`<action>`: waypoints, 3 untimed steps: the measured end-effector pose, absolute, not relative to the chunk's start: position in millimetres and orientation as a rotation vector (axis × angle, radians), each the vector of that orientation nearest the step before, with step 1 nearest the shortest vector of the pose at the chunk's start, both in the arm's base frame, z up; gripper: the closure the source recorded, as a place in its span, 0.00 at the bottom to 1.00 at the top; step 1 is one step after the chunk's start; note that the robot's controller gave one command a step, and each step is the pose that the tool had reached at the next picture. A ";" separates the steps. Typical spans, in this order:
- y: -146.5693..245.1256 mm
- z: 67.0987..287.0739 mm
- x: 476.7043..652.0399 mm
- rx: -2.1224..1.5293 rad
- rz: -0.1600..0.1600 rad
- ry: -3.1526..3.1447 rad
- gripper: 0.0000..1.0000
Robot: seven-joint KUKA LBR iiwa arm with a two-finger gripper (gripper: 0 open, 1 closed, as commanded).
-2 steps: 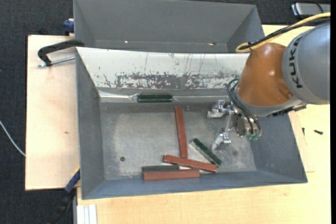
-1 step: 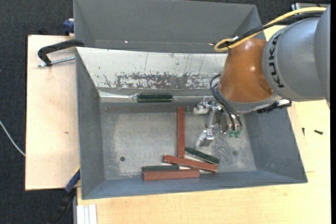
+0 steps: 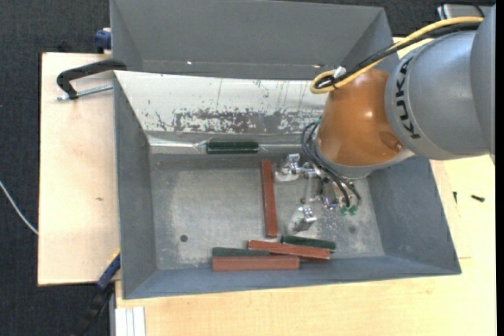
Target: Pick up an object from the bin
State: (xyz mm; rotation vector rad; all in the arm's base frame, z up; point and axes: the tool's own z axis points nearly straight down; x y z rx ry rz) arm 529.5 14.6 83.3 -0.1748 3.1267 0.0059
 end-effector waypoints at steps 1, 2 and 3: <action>28.9 78.0 554.5 -0.459 0.000 3.103 0.00; 67.5 85.6 551.0 -0.680 0.002 3.065 1.00; 67.5 85.6 551.0 -0.680 0.002 3.065 0.00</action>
Offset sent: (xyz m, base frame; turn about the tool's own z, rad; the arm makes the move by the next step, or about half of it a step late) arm 0.0206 0.0517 0.0015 -0.3252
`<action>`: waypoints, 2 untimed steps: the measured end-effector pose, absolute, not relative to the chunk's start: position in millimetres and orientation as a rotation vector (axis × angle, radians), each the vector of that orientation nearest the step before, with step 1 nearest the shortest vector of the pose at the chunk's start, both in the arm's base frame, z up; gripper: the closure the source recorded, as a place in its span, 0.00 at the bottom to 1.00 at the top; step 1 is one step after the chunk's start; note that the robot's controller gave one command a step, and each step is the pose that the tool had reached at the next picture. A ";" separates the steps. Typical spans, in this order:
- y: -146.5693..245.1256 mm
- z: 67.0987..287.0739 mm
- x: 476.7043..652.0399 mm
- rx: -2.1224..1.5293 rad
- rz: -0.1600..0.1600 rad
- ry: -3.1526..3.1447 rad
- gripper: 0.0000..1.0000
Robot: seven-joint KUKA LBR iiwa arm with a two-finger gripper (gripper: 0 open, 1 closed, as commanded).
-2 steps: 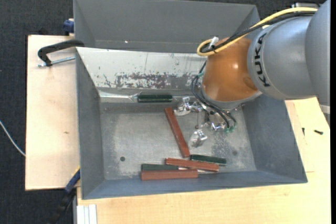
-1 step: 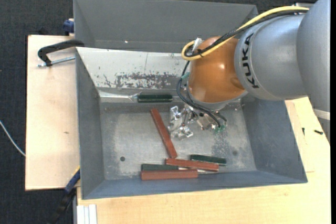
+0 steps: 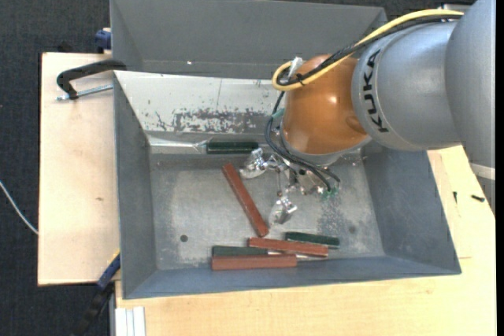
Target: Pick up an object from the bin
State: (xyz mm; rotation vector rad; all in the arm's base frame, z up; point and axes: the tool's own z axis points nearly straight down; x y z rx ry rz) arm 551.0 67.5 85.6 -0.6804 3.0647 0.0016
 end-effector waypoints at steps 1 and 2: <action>67.5 85.6 551.0 -0.680 0.002 3.065 0.00; 118.5 77.6 581.2 -1.011 -0.005 2.975 1.00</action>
Offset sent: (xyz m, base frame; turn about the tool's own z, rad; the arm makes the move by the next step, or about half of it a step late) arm 0.0268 0.0518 -0.0156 -0.2199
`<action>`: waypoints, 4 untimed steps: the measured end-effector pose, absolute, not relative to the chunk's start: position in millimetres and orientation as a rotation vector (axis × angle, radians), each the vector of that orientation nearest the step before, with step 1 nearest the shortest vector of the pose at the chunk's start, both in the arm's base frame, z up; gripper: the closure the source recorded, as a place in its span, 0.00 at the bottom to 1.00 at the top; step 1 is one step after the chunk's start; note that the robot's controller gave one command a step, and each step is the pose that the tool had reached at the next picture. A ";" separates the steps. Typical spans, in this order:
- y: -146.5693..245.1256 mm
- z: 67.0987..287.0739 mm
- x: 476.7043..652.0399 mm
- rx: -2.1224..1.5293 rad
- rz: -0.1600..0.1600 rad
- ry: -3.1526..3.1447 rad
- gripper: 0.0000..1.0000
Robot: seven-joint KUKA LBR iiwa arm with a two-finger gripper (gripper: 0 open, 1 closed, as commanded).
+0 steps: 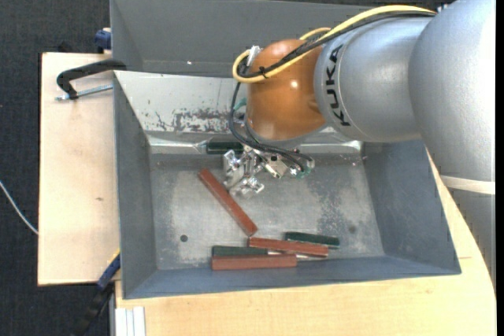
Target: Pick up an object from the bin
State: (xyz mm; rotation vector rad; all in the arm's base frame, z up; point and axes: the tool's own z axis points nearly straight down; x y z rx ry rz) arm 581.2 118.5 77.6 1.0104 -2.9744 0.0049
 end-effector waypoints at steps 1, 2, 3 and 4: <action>118.5 77.6 581.3 1.010 0.005 -2.975 1.00; 168.1 74.2 536.7 0.882 -0.006 -3.032 0.00; 168.1 74.2 536.7 0.882 -0.005 -3.031 0.00; 137.1 102.7 522.1 0.988 -0.006 -2.987 0.00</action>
Offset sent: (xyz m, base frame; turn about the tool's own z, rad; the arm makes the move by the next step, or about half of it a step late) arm -0.0486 0.0462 -0.0076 0.0887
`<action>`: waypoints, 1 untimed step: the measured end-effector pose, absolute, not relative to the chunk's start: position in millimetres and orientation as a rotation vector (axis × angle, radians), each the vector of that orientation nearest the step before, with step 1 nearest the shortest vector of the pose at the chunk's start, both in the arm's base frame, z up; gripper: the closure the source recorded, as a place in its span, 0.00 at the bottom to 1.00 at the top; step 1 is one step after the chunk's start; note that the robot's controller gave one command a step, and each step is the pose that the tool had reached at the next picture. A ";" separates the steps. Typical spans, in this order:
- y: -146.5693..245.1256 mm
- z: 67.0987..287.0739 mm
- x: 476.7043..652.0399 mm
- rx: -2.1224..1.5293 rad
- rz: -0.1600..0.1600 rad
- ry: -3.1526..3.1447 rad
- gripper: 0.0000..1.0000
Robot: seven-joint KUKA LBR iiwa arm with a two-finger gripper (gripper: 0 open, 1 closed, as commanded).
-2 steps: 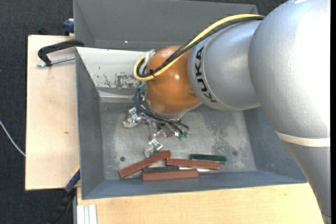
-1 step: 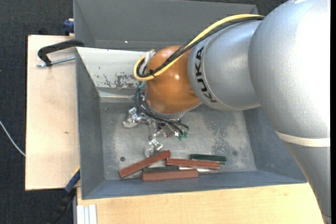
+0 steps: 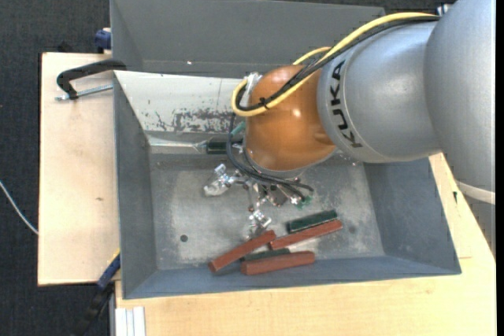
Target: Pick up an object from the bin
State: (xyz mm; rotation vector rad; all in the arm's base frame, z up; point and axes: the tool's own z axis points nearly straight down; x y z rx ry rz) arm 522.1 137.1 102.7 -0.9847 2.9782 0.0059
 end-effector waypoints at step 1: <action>122.3 127.4 518.8 -1.340 -0.003 2.834 0.00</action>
Offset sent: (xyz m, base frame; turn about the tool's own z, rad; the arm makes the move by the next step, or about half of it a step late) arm -0.0091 -0.0479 -0.0327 -0.4307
